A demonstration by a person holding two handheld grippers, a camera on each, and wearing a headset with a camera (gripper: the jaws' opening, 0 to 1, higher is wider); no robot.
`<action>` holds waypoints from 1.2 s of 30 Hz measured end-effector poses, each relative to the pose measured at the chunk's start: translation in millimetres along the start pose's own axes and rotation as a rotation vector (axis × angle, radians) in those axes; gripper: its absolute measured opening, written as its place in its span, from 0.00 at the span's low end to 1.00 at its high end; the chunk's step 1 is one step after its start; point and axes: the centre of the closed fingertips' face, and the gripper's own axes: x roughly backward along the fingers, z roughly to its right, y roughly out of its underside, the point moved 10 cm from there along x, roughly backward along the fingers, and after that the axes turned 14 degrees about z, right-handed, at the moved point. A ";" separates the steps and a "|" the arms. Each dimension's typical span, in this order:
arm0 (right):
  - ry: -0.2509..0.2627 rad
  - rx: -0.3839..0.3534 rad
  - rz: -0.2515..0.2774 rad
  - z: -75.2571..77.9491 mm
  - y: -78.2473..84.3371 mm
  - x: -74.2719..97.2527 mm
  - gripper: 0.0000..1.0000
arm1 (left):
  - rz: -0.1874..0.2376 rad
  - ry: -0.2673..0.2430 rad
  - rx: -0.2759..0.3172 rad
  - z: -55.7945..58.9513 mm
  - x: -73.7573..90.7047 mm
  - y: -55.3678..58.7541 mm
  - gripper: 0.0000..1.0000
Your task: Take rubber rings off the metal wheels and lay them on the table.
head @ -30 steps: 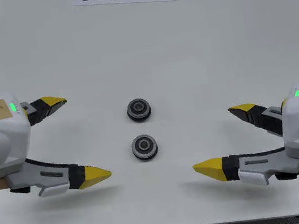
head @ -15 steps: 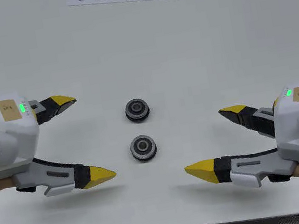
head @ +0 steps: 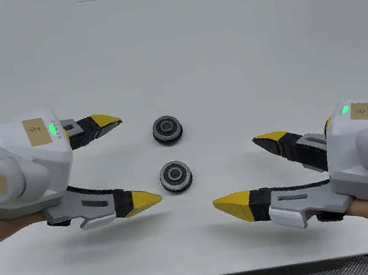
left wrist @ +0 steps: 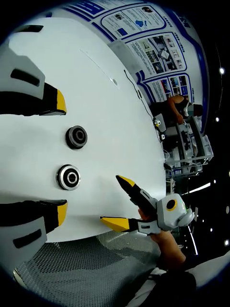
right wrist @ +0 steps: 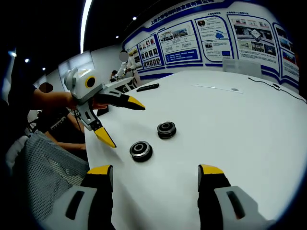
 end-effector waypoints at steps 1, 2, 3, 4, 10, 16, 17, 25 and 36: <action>-0.001 -0.003 0.002 -0.2 0.2 0.0 0.73 | 0.001 0.002 0.000 0.7 -1.9 -0.4 0.73; -0.001 -0.005 0.005 -0.3 0.2 -0.1 0.73 | 0.000 0.004 -0.005 1.7 -4.8 0.1 0.72; 0.000 -0.009 0.007 -0.8 -0.2 -0.2 0.73 | -0.003 0.010 -0.015 2.5 -6.4 0.2 0.70; 0.001 -0.013 0.010 -0.8 -0.4 -0.3 0.73 | -0.006 0.014 -0.019 3.2 -8.1 0.8 0.68; -0.010 -0.012 0.004 1.7 0.9 0.2 0.66 | 0.003 0.064 0.008 9.1 -19.1 0.2 0.61; -0.011 -0.022 0.011 2.3 1.1 -0.9 0.65 | -0.011 0.086 0.011 11.9 -24.3 4.1 0.51; -0.012 -0.024 0.011 2.2 1.5 -0.8 0.65 | -0.009 0.086 0.015 11.8 -24.8 4.3 0.49; -0.023 -0.008 0.004 0.9 4.3 -2.3 0.61 | -0.015 0.105 0.035 12.1 -29.0 5.5 0.37; 0.001 -0.019 0.031 4.3 2.5 0.3 0.59 | -0.022 0.122 0.047 12.0 -33.2 8.2 0.27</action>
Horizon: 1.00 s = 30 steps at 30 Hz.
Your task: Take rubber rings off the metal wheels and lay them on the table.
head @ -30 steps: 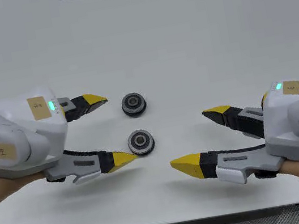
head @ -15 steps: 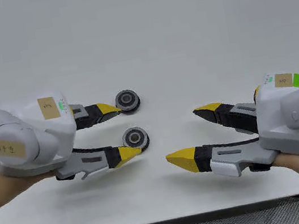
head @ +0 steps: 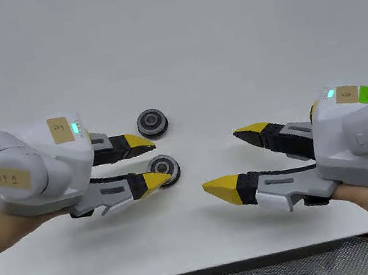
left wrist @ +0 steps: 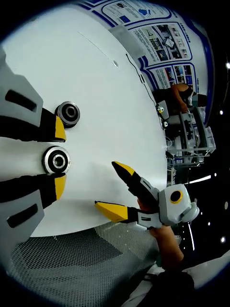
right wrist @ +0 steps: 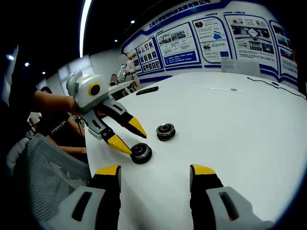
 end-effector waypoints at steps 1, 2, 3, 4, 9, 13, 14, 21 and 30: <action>0.002 -0.001 0.000 0.2 0.1 0.3 0.59 | -0.003 0.005 0.000 -0.1 -0.6 0.8 0.26; 0.002 -0.002 0.000 0.4 0.3 0.2 0.59 | -0.005 0.007 0.000 -0.2 -1.0 1.7 0.25; 0.002 -0.005 0.000 0.6 0.5 0.2 0.59 | -0.006 0.010 0.002 -0.2 -1.3 2.2 0.24; 0.003 -0.007 0.001 0.6 0.7 0.0 0.58 | -0.006 0.012 0.003 -0.1 -1.8 3.2 0.23; -0.004 -0.010 0.001 -1.0 1.0 -1.6 0.58 | -0.009 0.020 0.010 0.4 -3.5 4.7 0.22; -0.008 -0.019 0.008 -1.8 0.3 -2.9 0.58 | -0.019 0.025 0.008 1.8 -3.7 4.2 0.21; -0.008 -0.021 0.008 -1.6 0.0 -3.4 0.58 | -0.017 0.026 0.017 2.2 -3.5 4.0 0.20; -0.006 -0.038 0.017 -1.7 -1.0 -6.7 0.57 | -0.021 0.024 0.033 -0.3 -2.7 8.7 0.19; -0.029 -0.072 0.024 -10.1 0.7 -20.6 0.56 | -0.038 0.048 0.010 -0.9 -4.8 4.4 0.16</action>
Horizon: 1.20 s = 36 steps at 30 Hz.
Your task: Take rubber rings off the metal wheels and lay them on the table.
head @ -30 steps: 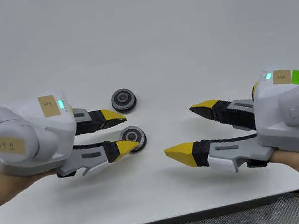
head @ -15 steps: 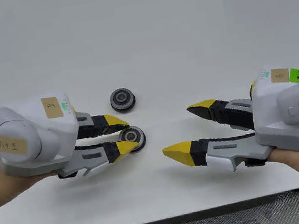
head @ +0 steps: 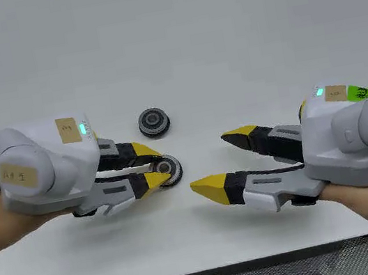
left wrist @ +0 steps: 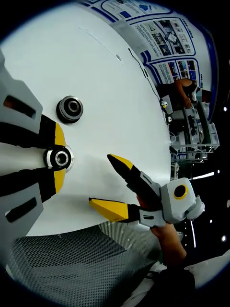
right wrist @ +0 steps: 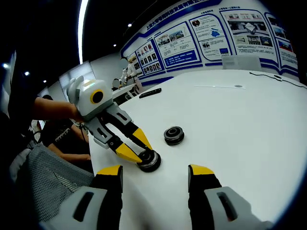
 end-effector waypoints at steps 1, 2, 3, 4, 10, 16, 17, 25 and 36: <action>-0.003 -0.007 0.003 -0.8 0.2 -1.3 0.55 | -0.002 0.003 0.000 0.0 -0.2 -0.3 0.15; -0.005 -0.017 0.006 -1.8 0.4 -3.0 0.55 | -0.003 0.008 -0.002 0.6 -0.2 -1.3 0.15; -0.008 -0.020 0.009 -2.8 0.4 -3.9 0.55 | -0.011 0.012 -0.001 1.0 -0.1 -1.1 0.14; -0.013 -0.025 0.009 -3.8 0.6 -5.4 0.55 | -0.006 0.009 0.000 1.0 0.2 -1.6 0.14; -0.023 -0.056 0.009 -5.3 2.2 -9.8 0.54 | -0.002 0.007 0.008 0.4 1.1 -2.6 0.14; -0.018 -0.125 0.034 -4.4 3.8 -13.4 0.51 | -0.006 0.001 0.040 -2.2 0.4 -0.9 0.13; -0.017 -0.145 0.041 -4.0 4.4 -14.2 0.51 | -0.012 0.004 0.042 -3.0 -0.2 -1.4 0.13; -0.003 -0.288 0.089 -3.5 6.4 -19.8 0.51 | -0.026 0.016 0.049 -3.9 -0.9 -2.4 0.12; -0.004 -0.478 0.118 -8.5 6.8 -36.4 0.51 | -0.032 0.015 0.036 -2.2 -1.0 -2.5 0.12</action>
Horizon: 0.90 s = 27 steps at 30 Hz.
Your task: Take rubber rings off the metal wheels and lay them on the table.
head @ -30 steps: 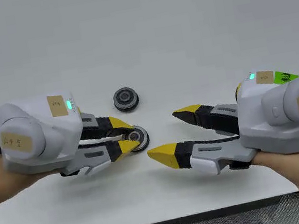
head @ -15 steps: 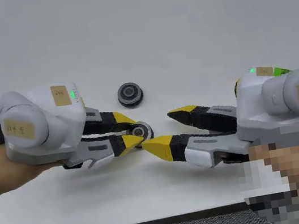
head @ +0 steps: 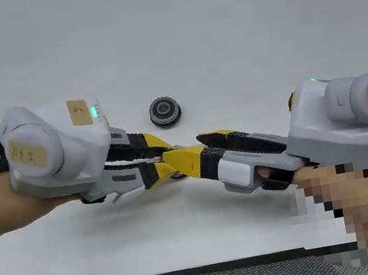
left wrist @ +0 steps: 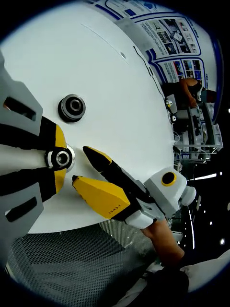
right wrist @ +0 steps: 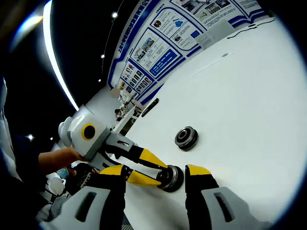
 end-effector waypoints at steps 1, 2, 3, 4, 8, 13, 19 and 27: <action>0.003 -0.004 -0.007 0.2 0.8 -1.1 0.50 | 0.000 0.000 0.000 -0.2 -0.1 -0.1 0.12; 0.005 -0.007 -0.015 0.6 1.5 -2.1 0.50 | 0.000 0.001 0.001 -0.2 -0.1 0.1 0.12; 0.009 -0.019 -0.029 0.8 2.7 -3.2 0.50 | 0.000 0.001 0.001 -0.2 -0.3 0.1 0.12; 0.016 -0.026 -0.035 1.1 3.3 -3.8 0.49 | 0.000 0.000 0.003 -0.4 -0.1 0.4 0.12; 0.025 -0.063 -0.035 0.2 2.6 -5.4 0.48 | 0.001 0.000 0.010 -0.4 0.4 0.8 0.12; 0.036 -0.049 -0.065 2.2 5.3 -6.2 0.48 | 0.003 0.000 0.018 -1.2 0.4 0.8 0.12; 0.030 -0.048 -0.089 0.9 7.4 -6.6 0.47 | 0.003 -0.004 0.019 -0.9 0.8 0.5 0.13; 0.029 -0.043 -0.109 1.0 6.0 -5.2 0.44 | 0.001 -0.007 0.019 -0.5 0.6 -0.3 0.13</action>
